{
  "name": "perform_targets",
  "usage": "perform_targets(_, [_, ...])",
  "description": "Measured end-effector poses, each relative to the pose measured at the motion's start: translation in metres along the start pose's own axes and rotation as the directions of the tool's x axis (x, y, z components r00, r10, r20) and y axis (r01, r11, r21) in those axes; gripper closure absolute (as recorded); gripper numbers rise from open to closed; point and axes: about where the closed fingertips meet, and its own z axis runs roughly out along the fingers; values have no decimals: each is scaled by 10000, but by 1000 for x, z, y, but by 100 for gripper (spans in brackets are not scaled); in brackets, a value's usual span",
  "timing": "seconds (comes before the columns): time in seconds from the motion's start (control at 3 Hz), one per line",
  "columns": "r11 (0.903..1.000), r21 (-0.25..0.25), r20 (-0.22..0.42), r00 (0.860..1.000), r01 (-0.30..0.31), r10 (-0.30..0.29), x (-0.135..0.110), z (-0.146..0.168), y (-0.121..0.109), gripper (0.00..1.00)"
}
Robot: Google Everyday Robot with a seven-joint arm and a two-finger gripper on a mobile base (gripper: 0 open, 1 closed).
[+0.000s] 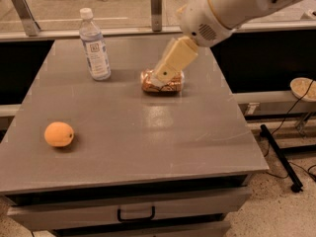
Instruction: Move blue plastic bottle near orange
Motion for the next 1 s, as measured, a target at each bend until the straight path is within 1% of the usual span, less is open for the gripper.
perform_targets(0.33, [9975,698,759,9971,-101,48,-44,52,-27,0])
perform_targets(0.67, [9950,999,990,9951,-67,-32,-55,52,-33,0])
perform_targets(1.0, [9938,977,1169,9923,-528,412,-54,55,-27,0])
